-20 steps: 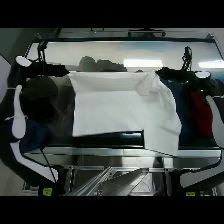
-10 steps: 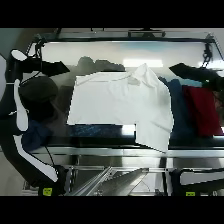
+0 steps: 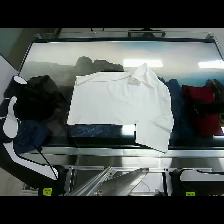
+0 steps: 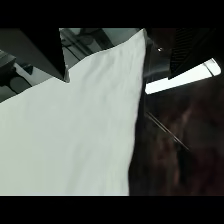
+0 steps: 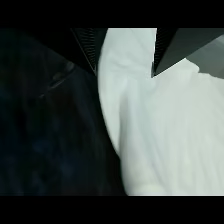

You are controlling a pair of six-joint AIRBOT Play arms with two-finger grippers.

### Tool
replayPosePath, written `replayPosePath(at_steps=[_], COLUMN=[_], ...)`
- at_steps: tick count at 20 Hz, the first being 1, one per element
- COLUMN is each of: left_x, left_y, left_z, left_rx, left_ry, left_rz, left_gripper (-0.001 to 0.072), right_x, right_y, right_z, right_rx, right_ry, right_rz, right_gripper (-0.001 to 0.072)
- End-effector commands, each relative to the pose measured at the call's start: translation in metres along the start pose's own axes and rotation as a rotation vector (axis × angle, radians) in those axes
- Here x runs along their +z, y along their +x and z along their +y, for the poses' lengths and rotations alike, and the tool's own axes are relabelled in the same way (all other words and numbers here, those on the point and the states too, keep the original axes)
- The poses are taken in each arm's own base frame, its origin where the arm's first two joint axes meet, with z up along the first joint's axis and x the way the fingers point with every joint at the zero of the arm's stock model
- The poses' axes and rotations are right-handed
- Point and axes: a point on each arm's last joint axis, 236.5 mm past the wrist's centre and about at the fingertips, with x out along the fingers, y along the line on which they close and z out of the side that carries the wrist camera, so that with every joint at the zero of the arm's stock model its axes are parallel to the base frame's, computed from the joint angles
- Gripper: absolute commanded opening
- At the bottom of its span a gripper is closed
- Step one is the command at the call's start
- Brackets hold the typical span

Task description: Fold the shirts.

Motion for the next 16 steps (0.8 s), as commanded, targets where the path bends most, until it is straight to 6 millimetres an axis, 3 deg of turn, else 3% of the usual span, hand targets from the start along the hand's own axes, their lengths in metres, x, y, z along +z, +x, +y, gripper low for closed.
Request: replayPosePath(at_steps=[1,7,10,14,15,16], left_x=[-0.017,-0.018,-0.019,-0.022,-0.026,-0.033], left_y=[0.026,0.050,0.058,0.063,0.062,0.062], left_z=[0.009,-0.004,-0.015,-0.022,-0.024,-0.027], left_rx=[-0.006,0.011,0.017,0.013,0.004,-0.009], left_ry=[-0.032,0.030,0.071,0.089,0.091,0.102], left_rz=[0.029,0.047,0.064,0.082,0.101,0.131], left_gripper=[0.0691,0.0691,0.0690,0.0686,0.0538,0.0335], right_x=[-0.042,-0.049,-0.042,-0.043,-0.045,-0.048], right_y=[0.027,0.069,0.073,0.070,0.070,0.069], right_z=[-0.028,-0.021,-0.007,0.001,0.003,0.005], right_rx=[-0.008,-0.029,0.003,0.030,0.038,0.047], right_ry=[0.094,0.042,0.014,0.007,-0.004,-0.011], right_rz=[0.101,0.174,0.156,0.171,0.180,0.192], right_gripper=[0.0393,0.0374,0.0291,0.0089,0.0088,0.0077])
